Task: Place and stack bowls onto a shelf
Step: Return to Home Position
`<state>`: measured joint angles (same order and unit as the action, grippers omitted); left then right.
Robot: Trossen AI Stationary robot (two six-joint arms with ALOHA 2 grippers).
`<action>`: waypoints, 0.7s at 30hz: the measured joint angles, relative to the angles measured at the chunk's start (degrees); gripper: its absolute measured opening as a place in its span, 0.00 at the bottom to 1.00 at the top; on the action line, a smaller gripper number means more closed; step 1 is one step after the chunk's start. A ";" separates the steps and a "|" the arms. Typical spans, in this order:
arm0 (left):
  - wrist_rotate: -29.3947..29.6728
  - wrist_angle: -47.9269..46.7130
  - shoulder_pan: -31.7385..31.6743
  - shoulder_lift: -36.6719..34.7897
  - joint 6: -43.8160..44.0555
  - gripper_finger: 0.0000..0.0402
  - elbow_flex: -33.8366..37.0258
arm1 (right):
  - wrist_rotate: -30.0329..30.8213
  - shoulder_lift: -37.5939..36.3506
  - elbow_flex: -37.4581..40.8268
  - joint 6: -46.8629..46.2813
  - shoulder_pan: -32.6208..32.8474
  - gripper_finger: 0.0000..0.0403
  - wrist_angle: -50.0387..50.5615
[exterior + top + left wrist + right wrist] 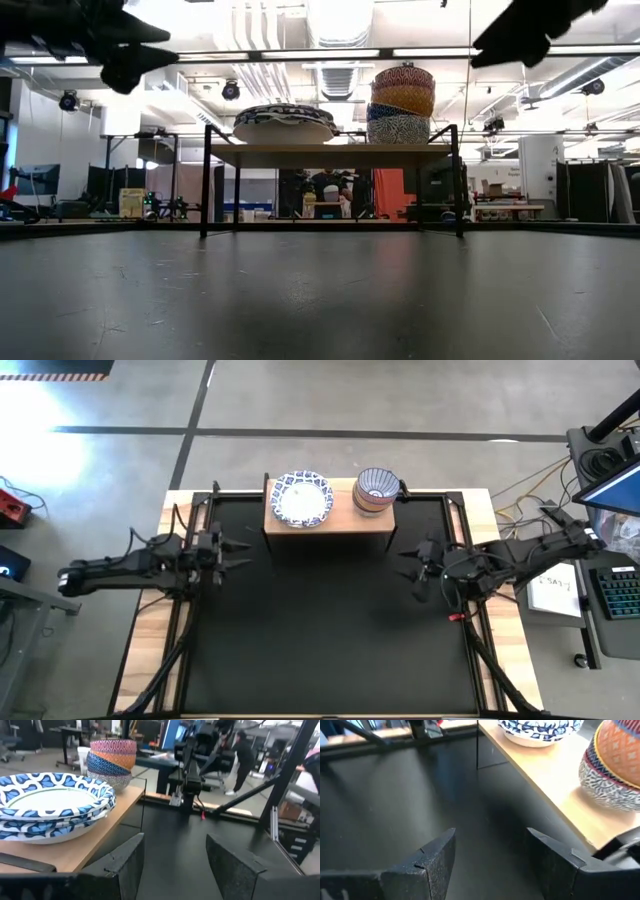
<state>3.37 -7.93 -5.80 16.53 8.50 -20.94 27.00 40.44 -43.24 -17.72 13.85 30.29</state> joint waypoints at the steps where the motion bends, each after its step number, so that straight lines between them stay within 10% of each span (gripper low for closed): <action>1: 0.00 1.73 0.00 -0.38 0.00 0.48 1.31 | 0.00 -0.94 1.98 0.55 0.00 0.56 -2.41; 21: 0.04 9.34 0.00 -2.44 4.96 0.48 11.10 | 0.02 -9.68 32.27 -2.11 0.00 0.56 -39.21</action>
<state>3.41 1.41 -5.80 14.09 13.46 -9.84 27.03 30.75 -10.97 -19.83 13.85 -8.92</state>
